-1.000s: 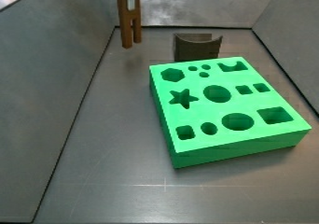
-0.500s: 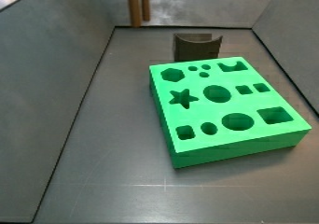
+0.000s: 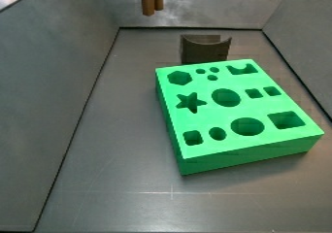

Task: Pick up the square-circle object. Move up. Move to above the board. Insert the square-circle object.
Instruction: Move to above the board.

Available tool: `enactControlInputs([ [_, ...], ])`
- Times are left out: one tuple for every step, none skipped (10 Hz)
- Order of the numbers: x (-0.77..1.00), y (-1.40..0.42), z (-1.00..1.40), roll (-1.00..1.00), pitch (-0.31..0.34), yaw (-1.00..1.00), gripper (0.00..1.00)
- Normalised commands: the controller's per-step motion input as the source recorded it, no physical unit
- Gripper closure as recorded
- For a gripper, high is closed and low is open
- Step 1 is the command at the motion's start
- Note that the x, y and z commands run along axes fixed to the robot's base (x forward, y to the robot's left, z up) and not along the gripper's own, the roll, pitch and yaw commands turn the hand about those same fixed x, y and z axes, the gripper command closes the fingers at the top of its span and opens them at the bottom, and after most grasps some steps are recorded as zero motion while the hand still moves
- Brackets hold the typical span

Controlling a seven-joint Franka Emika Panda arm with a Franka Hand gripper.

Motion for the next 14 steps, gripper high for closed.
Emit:
enactControlInputs([
  [0.15, -1.00, 0.32, 0.09, 0.140, 1.00, 1.00],
  [0.16, -1.00, 0.32, 0.08, 0.149, 1.00, 1.00],
  [0.16, -1.00, 0.32, 0.08, 0.156, 1.00, 1.00],
  [0.16, -1.00, 0.32, 0.09, 0.171, 1.00, 1.00],
  [0.17, -1.00, 0.32, 0.09, 0.191, 1.00, 1.00],
  [0.18, -1.00, 0.32, 0.09, 0.204, 0.91, 1.00],
  [0.19, -1.00, 0.32, 0.07, 0.176, 0.57, 1.00],
  [0.21, -1.00, 0.32, 0.06, 0.154, 0.36, 1.00],
  [0.22, -1.00, 0.32, 0.05, 0.140, 0.22, 1.00],
  [0.24, -1.00, 0.33, 0.05, 0.121, 0.11, 1.00],
  [0.24, -0.89, 0.29, 0.05, 0.114, 0.06, 1.00],
  [0.21, -0.69, 0.23, 0.06, 0.115, 0.05, 1.00],
  [0.14, -0.30, 0.10, 0.06, 0.098, 0.02, 1.00],
  [0.10, -0.19, 0.07, 0.07, 0.081, 0.02, 1.00],
])
